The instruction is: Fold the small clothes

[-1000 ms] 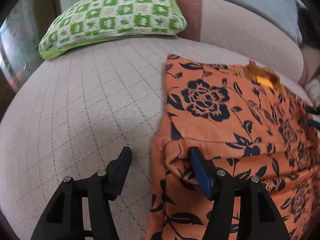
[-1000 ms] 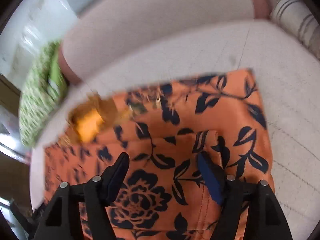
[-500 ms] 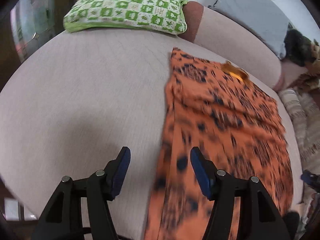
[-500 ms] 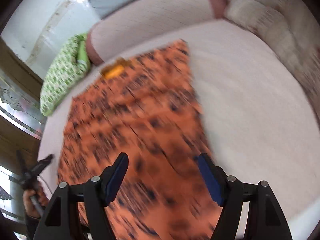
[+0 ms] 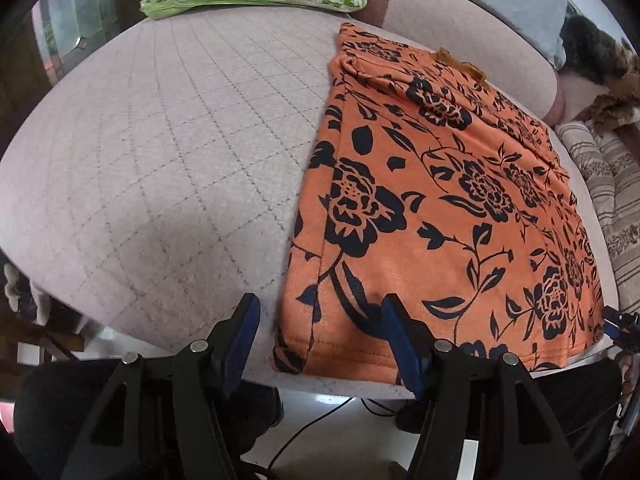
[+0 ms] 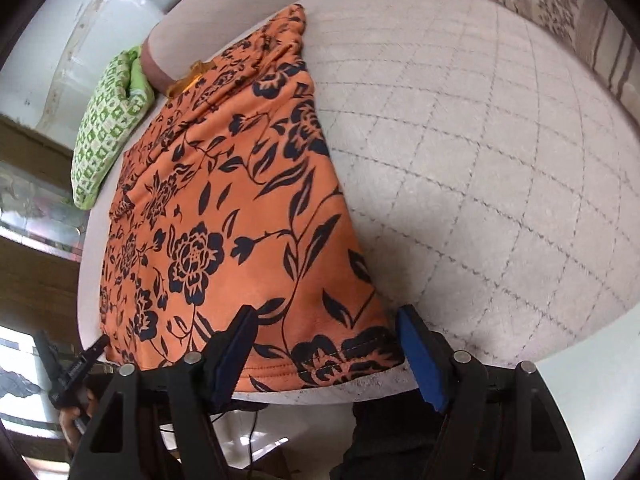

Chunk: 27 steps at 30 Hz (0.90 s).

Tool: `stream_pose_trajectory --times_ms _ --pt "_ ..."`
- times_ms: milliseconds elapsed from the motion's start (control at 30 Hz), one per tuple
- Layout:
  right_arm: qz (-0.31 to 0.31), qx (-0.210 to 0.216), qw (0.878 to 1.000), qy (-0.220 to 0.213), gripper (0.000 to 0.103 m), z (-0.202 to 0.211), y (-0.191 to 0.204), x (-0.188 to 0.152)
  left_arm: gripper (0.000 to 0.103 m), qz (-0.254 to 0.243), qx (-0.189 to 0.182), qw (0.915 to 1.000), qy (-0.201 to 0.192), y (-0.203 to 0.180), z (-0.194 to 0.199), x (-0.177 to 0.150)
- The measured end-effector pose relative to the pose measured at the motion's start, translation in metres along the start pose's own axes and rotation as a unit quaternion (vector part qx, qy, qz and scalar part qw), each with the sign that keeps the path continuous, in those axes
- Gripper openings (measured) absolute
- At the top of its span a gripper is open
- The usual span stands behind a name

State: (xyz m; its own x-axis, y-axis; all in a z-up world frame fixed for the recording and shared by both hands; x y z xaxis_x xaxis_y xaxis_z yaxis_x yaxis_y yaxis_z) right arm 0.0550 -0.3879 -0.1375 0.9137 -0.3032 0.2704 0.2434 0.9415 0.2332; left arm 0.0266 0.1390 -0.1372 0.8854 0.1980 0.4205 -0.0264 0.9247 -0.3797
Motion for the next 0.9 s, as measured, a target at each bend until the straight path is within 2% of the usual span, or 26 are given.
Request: stream_pose_trajectory --times_ms 100,200,267,333,367,500,533,567,600,633,733,767,833,867,900 --pt "0.009 0.004 1.0 -0.015 0.06 0.006 0.004 -0.001 0.063 0.0 -0.014 0.9999 -0.009 -0.002 0.005 -0.001" --pt "0.009 -0.007 1.0 -0.003 0.06 -0.005 0.0 -0.002 0.061 0.008 -0.008 0.9999 0.013 0.004 -0.004 -0.007" --pt "0.016 -0.003 1.0 -0.006 0.059 -0.001 0.004 -0.001 0.042 0.01 0.003 0.9999 0.003 0.009 0.0 -0.009" --pt "0.017 0.002 1.0 -0.006 0.053 0.001 0.005 -0.001 0.026 0.021 -0.006 0.9998 0.0 0.012 0.003 -0.008" --pt "0.015 0.001 1.0 -0.008 0.049 0.002 0.003 -0.001 0.022 0.024 -0.009 0.9997 -0.001 0.014 0.004 -0.008" --pt "0.0 0.001 1.0 -0.008 0.044 0.001 -0.003 -0.003 0.021 0.029 -0.015 0.9994 -0.004 0.013 0.009 -0.008" --pt "-0.001 0.001 1.0 -0.012 0.045 0.003 -0.001 -0.003 0.024 0.027 -0.014 0.9995 -0.006 0.012 0.009 -0.009" --pt "0.001 0.0 1.0 -0.019 0.049 0.007 -0.001 -0.004 0.039 0.026 -0.009 0.9996 -0.004 0.012 0.007 -0.009" --pt "0.0 -0.002 1.0 -0.019 0.064 0.007 0.0 -0.004 0.047 0.026 -0.004 0.9996 0.003 0.014 0.003 -0.011" --pt "0.0 -0.003 1.0 -0.013 0.067 0.003 -0.001 -0.004 0.051 0.024 -0.006 0.9997 0.002 0.014 0.001 -0.012" --pt "0.008 -0.013 1.0 -0.007 0.067 -0.003 0.002 -0.002 0.05 -0.001 0.019 0.9998 0.0 0.006 -0.002 -0.013" --pt "0.015 -0.015 1.0 -0.009 0.066 -0.003 0.004 -0.002 0.036 -0.005 0.021 0.9998 -0.001 0.004 -0.004 -0.012" --pt "0.022 -0.016 1.0 -0.011 0.051 -0.004 0.004 -0.003 0.012 -0.009 -0.001 1.0 -0.003 0.0 -0.001 -0.01" --pt "0.02 -0.011 1.0 -0.012 0.022 -0.003 0.002 -0.003 0.011 -0.005 -0.01 0.9999 -0.005 -0.001 0.001 -0.009" --pt "0.014 0.007 1.0 -0.01 0.008 -0.001 0.0 -0.003 0.01 -0.001 -0.016 0.9998 -0.013 -0.001 0.005 -0.008"
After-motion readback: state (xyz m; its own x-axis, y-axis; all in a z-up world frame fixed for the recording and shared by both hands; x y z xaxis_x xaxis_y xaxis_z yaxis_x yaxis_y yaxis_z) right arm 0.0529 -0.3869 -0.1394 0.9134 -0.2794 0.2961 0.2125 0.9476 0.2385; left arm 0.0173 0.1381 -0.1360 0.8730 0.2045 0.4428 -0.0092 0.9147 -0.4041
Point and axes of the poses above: each gripper's, at about its wrist camera, not at the fingertips, and z roughly against the way its jaws point, y to its left, x to its top, the point moved 4 cm from there along -z, roughly the way its jaws point, and after that the axes turned 13 degrees about -x, right-handed, at the moved point
